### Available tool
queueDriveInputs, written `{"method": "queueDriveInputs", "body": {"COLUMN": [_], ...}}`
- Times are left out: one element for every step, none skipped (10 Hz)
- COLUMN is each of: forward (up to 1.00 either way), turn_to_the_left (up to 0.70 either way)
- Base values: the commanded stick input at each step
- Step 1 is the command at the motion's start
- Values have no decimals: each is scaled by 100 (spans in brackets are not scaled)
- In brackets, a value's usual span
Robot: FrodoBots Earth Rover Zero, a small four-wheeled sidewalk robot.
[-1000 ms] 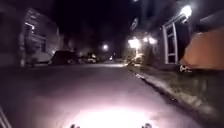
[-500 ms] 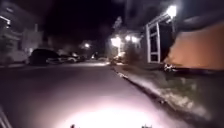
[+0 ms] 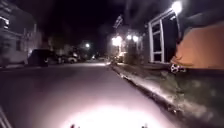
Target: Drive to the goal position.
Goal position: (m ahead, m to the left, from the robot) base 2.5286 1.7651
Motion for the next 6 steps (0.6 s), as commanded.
{"method": "queueDriveInputs", "body": {"forward": [70, 70, 70, 70, 70, 70], "turn_to_the_left": [3, 6, 5, 4, 3, 2]}}
